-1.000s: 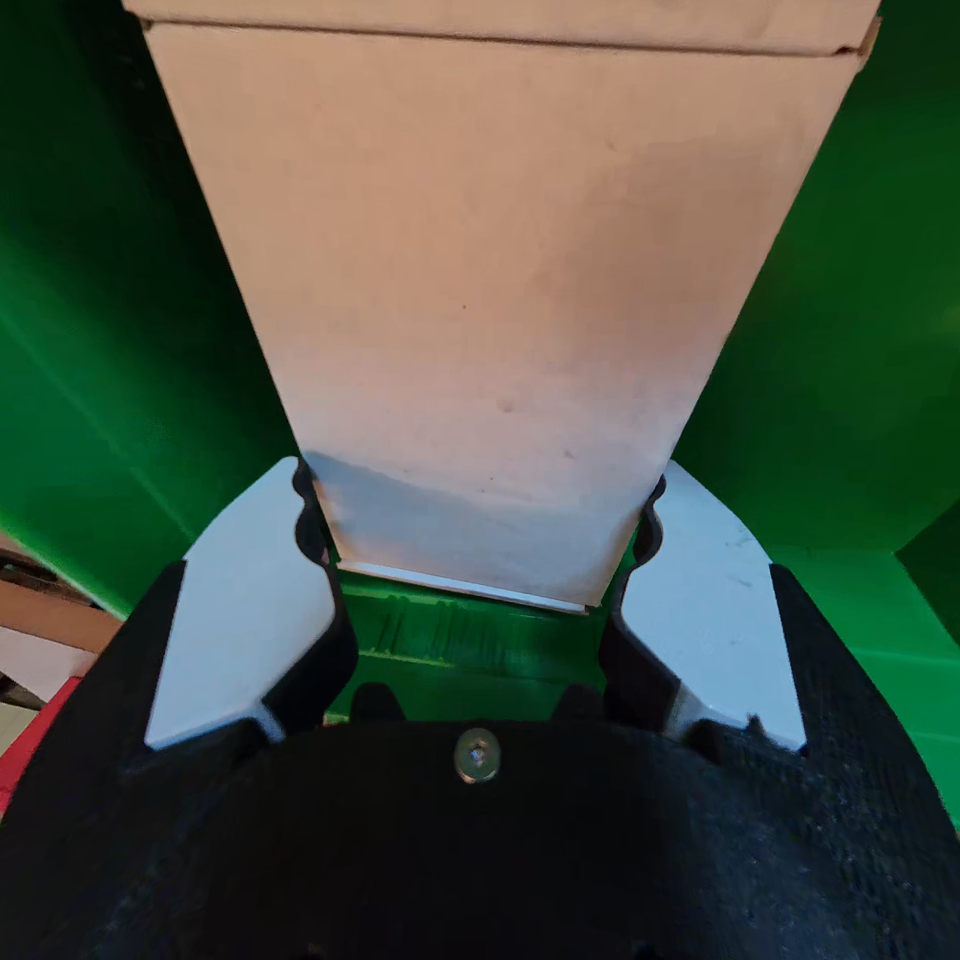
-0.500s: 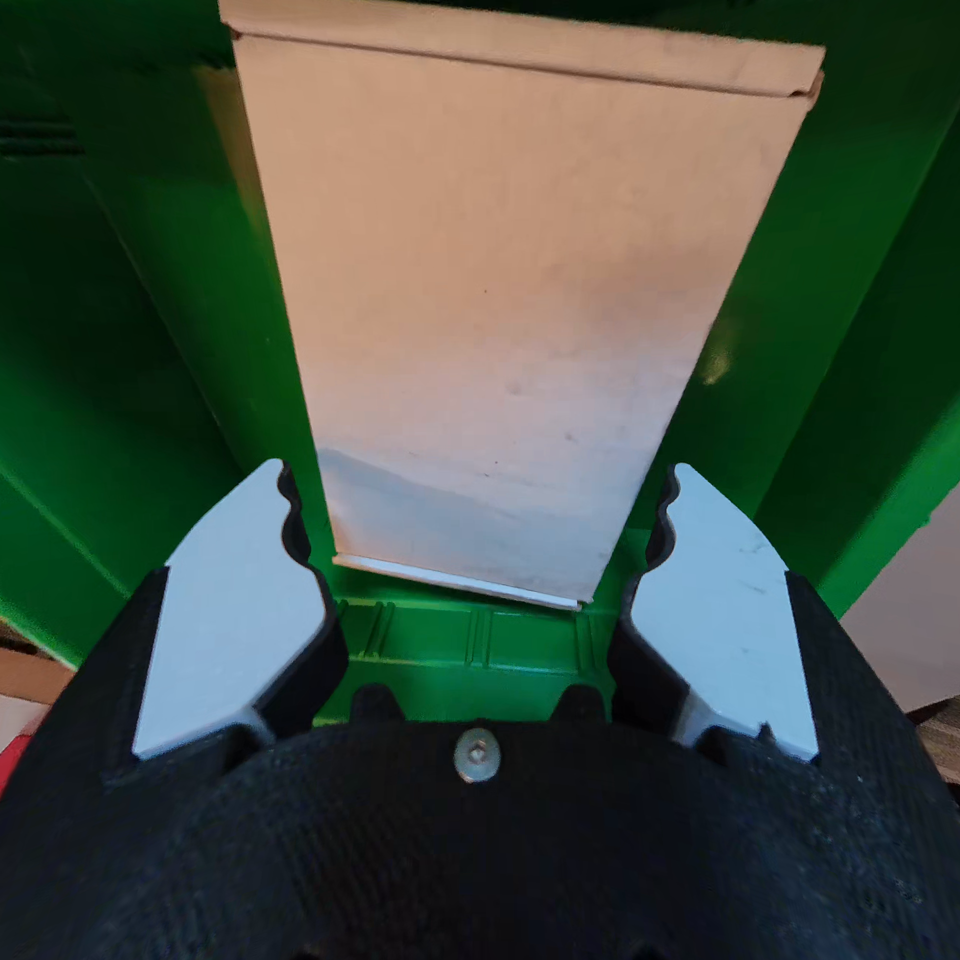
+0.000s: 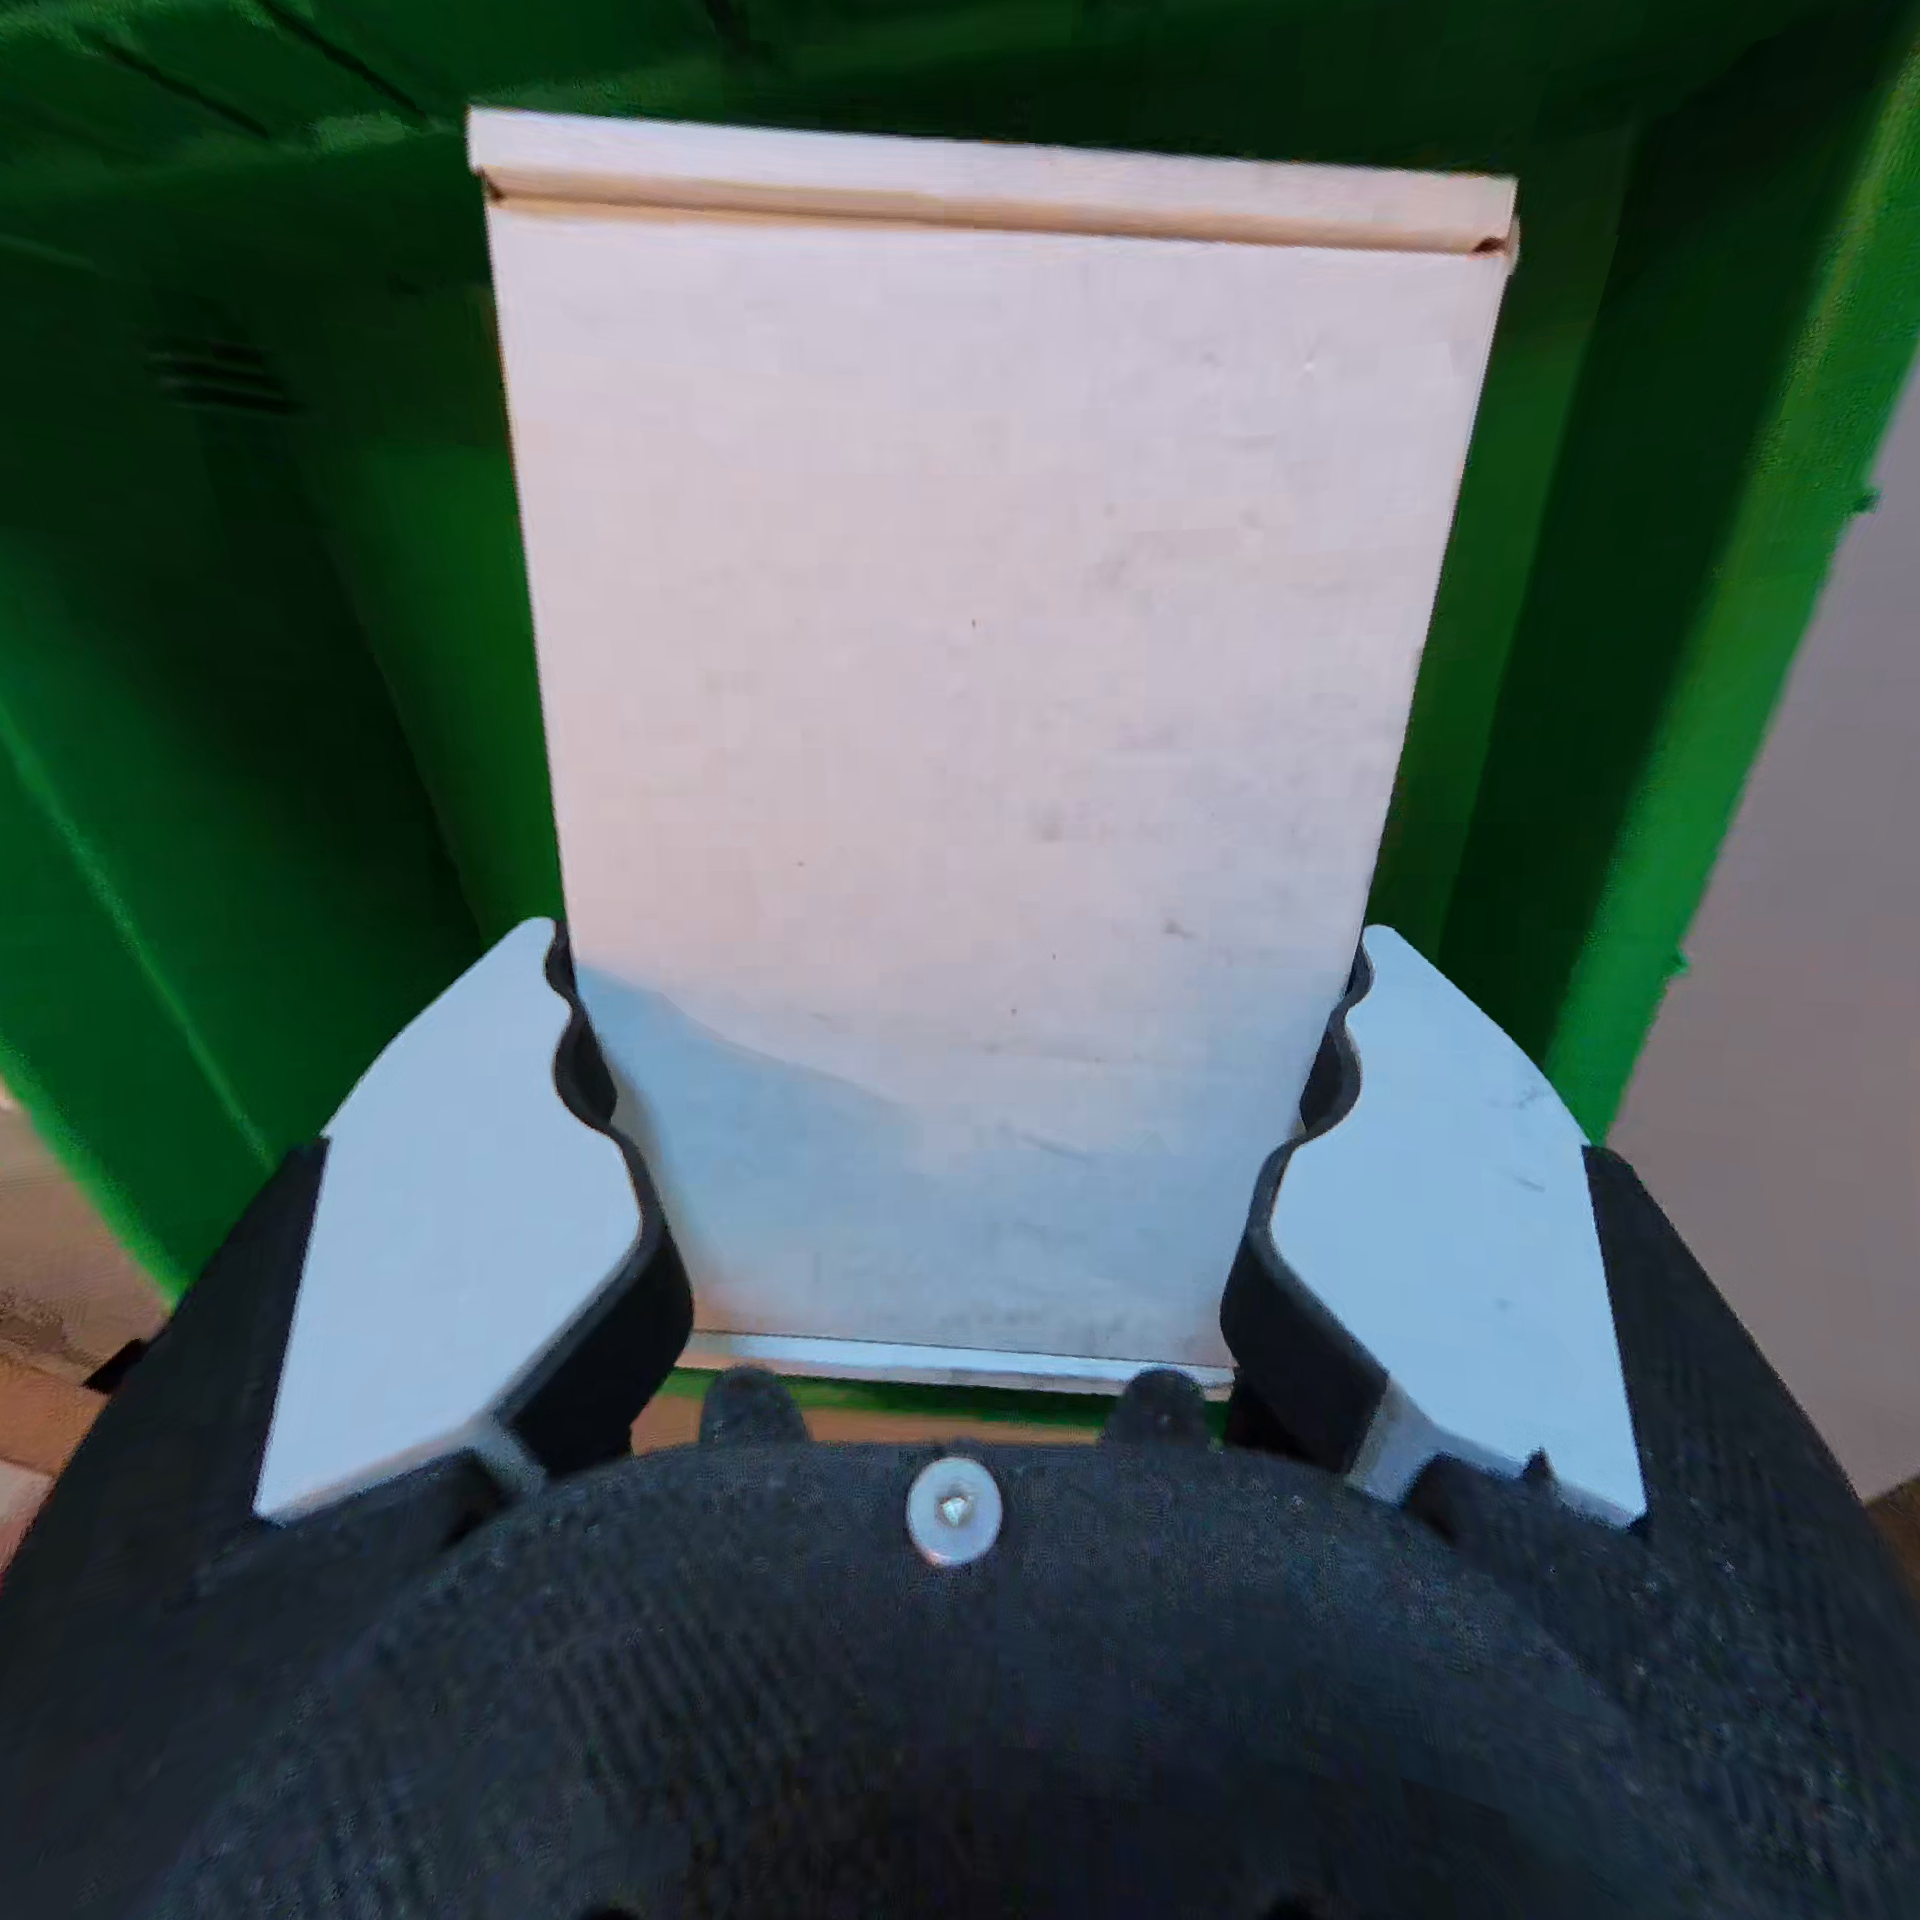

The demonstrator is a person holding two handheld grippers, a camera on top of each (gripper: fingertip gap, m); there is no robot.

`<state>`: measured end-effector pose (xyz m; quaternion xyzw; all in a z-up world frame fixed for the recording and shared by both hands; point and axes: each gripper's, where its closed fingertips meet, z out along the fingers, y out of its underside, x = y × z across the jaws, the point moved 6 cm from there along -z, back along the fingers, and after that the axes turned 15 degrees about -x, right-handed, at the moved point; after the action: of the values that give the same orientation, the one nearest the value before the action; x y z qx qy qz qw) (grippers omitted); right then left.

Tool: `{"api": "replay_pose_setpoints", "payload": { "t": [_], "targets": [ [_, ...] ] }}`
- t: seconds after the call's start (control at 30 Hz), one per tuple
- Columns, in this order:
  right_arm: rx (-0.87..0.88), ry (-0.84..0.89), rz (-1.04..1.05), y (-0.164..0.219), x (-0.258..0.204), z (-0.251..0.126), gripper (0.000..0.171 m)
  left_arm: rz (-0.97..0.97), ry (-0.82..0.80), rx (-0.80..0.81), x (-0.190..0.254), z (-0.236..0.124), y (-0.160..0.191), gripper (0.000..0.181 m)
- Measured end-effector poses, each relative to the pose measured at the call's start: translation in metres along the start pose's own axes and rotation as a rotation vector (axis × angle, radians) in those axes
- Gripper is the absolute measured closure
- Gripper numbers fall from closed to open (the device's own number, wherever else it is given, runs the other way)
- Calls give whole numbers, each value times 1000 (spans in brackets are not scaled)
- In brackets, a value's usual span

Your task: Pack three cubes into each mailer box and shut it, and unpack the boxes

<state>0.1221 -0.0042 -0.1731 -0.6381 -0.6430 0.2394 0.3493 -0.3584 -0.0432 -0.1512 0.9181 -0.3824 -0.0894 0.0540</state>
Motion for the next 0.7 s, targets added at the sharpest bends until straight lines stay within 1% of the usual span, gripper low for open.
{"api": "replay_pose_setpoints", "payload": {
  "t": [0.13, 0.2, 0.27, 0.33, 0.43, 0.53, 0.6, 0.67, 0.7],
  "targets": [
    [72, 29, -61, -8, -6, -8, 133, -15, -14, 106, 13, -49, 14, 50],
    [103, 64, -93, -13, -9, -11, 128, -3, 8, 176, 29, -73, 14, 50],
    [135, 123, -155, -20, -14, -12, 122, 44, 53, 260, 54, -91, 3, 50],
    [161, 210, -259, -32, -22, -13, 114, 140, 108, 327, 90, -101, -18, 50],
    [193, 380, -504, -53, -43, -12, 108, 308, 244, 427, 148, -100, -61, 50],
    [212, 559, -794, -71, -71, -8, 104, 469, 356, 450, 199, -81, -104, 50],
    [227, 566, -909, -77, -89, -4, 97, 552, 434, 448, 226, -71, -129, 50],
    [182, 503, -994, -76, -103, 4, 91, 618, 496, 437, 245, -65, -148, 50],
    [172, 490, -1025, -74, -107, 7, 93, 643, 534, 429, 252, -64, -155, 50]
  ]
}}
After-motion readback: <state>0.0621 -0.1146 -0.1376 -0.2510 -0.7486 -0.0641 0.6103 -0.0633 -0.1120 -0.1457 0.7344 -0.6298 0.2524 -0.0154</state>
